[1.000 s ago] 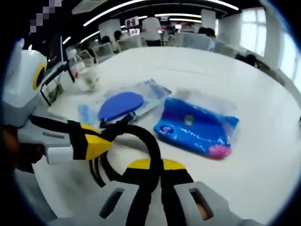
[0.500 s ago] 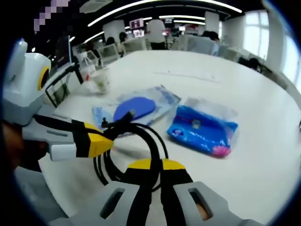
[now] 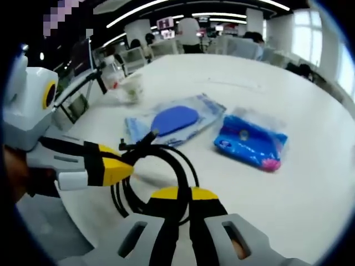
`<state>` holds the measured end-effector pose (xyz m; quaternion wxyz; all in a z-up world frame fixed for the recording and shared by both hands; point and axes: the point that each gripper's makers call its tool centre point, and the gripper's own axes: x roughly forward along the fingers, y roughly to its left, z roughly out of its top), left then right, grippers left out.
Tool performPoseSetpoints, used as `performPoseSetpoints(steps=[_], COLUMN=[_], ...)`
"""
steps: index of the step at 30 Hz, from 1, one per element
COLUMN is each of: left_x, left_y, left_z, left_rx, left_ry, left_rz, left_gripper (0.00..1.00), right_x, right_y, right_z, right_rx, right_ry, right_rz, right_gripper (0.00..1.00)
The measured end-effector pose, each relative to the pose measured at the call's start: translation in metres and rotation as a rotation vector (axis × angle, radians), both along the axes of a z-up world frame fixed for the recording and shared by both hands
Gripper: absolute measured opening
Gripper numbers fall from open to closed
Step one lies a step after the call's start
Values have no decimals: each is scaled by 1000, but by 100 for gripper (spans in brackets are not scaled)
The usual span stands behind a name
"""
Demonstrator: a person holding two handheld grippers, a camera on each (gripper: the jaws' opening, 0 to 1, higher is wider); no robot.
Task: Arrange the tabletop items into an orderly group along one side of the table until the central work area is clear of visible clutter.
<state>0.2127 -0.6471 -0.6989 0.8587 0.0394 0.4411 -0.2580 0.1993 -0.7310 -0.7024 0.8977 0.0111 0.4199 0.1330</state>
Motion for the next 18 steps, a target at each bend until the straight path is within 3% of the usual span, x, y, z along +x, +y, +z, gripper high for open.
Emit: performPoseSetpoints(steps=[8,18], left_x=[-17,-15], left_y=[13,16], left_z=[-22,-35], left_rx=[28,67], left_ry=[51,39], left_rz=[3,-22], left_gripper=[8,9], right_x=[-19,-14], right_y=[15,18], right_z=[-25,-37], right_rx=[16,-5], right_ry=[84,110], right_rz=[7,0], right_gripper=[1,1])
